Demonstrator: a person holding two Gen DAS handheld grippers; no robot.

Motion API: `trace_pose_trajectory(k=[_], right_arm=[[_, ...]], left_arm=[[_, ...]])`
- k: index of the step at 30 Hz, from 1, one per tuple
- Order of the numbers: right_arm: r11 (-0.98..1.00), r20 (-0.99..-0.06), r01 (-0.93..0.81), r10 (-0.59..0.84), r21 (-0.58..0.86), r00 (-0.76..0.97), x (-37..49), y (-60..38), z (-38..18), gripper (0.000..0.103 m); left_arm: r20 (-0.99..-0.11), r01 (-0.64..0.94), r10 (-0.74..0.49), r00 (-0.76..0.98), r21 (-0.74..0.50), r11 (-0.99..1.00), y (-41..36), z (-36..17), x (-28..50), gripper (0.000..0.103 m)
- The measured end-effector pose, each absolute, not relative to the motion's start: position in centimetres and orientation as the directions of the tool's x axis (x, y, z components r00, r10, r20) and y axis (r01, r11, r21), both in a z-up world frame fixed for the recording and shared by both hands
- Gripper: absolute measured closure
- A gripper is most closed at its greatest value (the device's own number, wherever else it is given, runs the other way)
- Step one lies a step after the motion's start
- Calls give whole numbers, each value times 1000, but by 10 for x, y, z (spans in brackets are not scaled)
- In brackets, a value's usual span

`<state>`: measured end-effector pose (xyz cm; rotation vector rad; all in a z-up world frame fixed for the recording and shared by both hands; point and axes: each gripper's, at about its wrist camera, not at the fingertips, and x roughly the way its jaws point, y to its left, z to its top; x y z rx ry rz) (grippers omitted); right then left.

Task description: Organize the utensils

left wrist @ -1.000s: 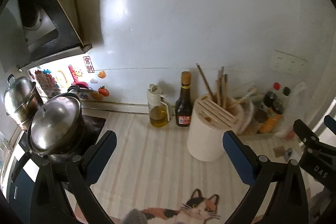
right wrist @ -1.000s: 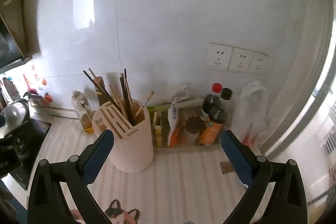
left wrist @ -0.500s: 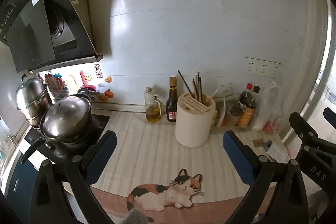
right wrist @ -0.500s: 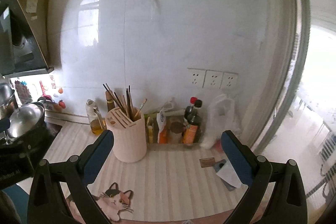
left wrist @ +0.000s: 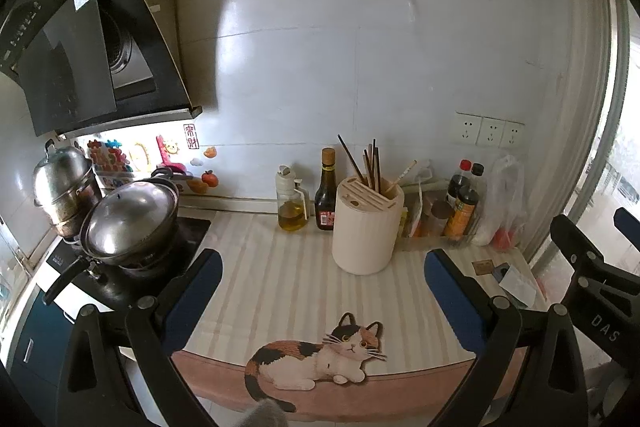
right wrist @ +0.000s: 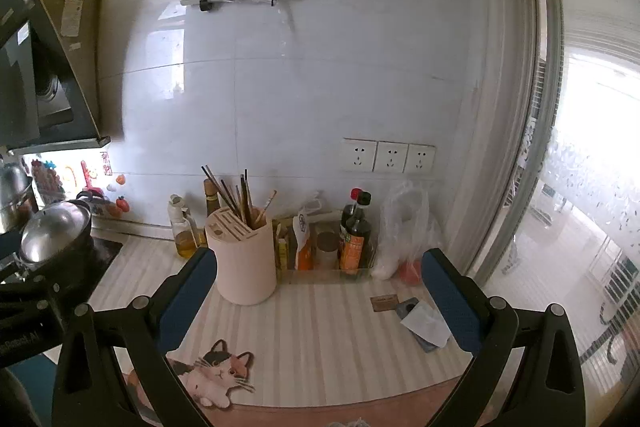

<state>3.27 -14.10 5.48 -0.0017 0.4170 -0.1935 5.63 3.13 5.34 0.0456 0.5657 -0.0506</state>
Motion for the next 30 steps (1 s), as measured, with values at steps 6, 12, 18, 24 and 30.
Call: trace_pose_trajectory(k=[6,12,18,24,30], right_arm=[[984,-409,178,-175,-29,896,31,-137,52,0],[985,-420,173,-166,-23,892,32,-133,48,0],[984,-426,178,-168,-17,889,33,-136,47,0],[984,-434,179,-167,-13,885,35,-135,47,0],[984,-435,177,-163,-11,885,33,-132,46,0]], left_arm=[[-532,55,-19,846,53,997,34,53,55,0],[-540,57,-22,841,49,997,36,51,55,0],[-541,58,-24,841,47,997,38,52,56,0],[-537,58,-24,844,47,997,41,53,57,0],[-528,54,-22,849,45,998,46,58,58,0]])
